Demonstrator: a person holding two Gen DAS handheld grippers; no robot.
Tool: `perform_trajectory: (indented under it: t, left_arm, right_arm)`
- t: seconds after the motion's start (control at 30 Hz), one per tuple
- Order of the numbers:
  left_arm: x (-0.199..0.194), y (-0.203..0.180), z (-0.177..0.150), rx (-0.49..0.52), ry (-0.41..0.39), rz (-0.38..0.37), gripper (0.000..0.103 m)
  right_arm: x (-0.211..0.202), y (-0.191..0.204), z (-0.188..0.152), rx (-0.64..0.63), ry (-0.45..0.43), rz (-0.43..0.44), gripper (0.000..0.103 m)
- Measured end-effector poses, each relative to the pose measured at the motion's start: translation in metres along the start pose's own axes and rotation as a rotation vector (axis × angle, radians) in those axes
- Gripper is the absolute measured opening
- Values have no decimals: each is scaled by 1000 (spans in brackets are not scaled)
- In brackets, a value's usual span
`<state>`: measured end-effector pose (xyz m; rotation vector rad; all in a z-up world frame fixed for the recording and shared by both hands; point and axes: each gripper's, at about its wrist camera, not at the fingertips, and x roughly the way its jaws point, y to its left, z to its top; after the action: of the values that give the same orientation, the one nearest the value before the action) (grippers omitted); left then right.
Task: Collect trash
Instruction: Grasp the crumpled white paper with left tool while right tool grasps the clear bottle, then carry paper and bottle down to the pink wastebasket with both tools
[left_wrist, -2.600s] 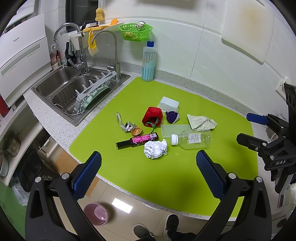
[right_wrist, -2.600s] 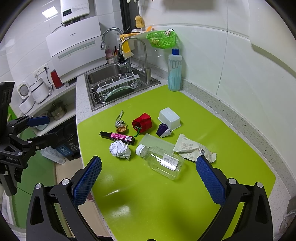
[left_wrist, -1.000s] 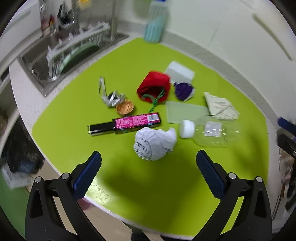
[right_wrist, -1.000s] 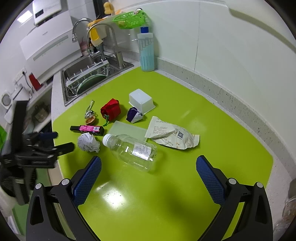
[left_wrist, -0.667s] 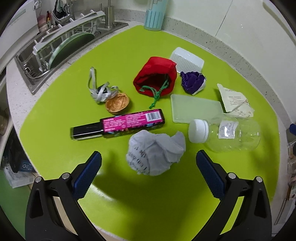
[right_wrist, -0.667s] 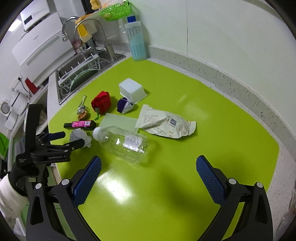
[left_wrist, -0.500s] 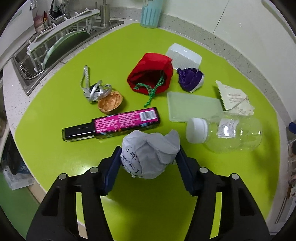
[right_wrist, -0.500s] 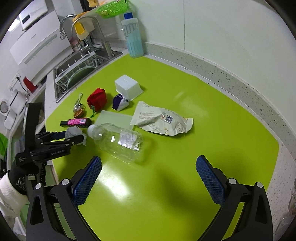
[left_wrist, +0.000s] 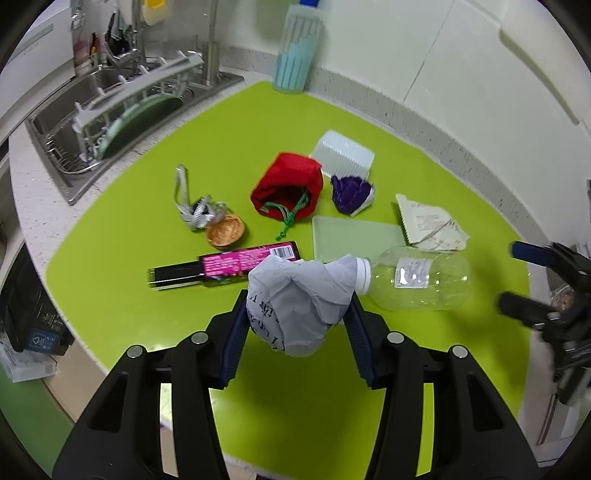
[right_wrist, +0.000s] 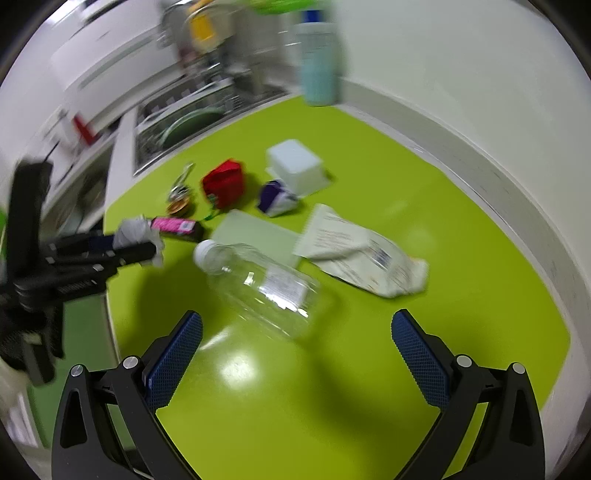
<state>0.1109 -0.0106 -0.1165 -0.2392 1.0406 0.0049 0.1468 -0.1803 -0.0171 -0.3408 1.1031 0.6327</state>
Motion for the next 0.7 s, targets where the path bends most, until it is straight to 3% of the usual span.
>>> perform_trajectory:
  t: [0.27, 0.37, 0.53, 0.6, 0.63, 0.7]
  left_arm:
    - [-37, 12, 1, -41, -43, 11, 50]
    - [-44, 19, -2, -62, -52, 17, 50]
    - [-47, 28, -7, -95, -52, 24, 50]
    - [-48, 30, -9, -103, -52, 29, 50]
    - [-48, 31, -11, -108, -51, 30, 50]
    - [-48, 33, -13, -115, -51, 31, 50]
  right_arm:
    - [48, 34, 23, -323, 115, 35, 98]
    - [63, 47, 23, -478, 161, 34, 98]
    - [82, 63, 17, -629, 212, 14, 97]
    - [89, 67, 13, -676, 232, 3, 84]
    - [93, 70, 11, -700, 250, -8, 72]
    - [99, 72, 6, -738, 268, -33, 67]
